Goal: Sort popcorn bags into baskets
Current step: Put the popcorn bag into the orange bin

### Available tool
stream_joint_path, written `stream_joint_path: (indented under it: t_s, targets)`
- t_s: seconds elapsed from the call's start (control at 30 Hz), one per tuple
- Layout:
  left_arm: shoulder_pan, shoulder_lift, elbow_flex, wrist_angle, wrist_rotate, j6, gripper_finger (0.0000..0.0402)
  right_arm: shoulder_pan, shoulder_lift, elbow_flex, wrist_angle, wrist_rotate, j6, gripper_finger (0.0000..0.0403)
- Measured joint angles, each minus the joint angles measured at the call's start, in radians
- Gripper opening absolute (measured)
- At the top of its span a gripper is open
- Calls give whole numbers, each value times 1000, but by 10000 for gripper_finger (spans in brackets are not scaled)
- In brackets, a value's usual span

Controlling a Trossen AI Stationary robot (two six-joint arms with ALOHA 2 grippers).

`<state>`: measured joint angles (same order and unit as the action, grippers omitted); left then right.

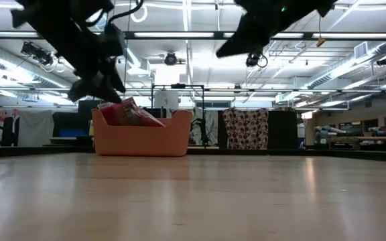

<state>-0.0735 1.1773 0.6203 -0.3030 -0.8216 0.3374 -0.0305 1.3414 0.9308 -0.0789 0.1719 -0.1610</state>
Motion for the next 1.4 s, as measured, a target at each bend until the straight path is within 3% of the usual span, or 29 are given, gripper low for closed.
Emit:
stream_joint_path:
  t_s: [0.17, 0.3, 0.57, 0.97, 1.13, 1.4]
  targets:
    - [81, 2, -27, 142, 25, 295, 215, 92, -41, -83, 135, 4, 4, 118]
    - [147, 2, -28, 168, 98, 504, 215, 142, -50, -122, 167, 71, 22, 118]
    - [281, 57, -25, 213, 239, 743, 215, 212, -17, -172, 239, 125, 82, 118]
    - [346, 255, -27, 421, 249, 1083, 211, 346, -1, -217, 345, 283, 153, 118]
    - [346, 268, -27, 469, 257, 1090, 168, 380, -2, -217, 349, 317, 185, 118]
    - [348, 259, -24, 523, 271, 1099, 43, 404, -2, -217, 336, 342, 227, 118]
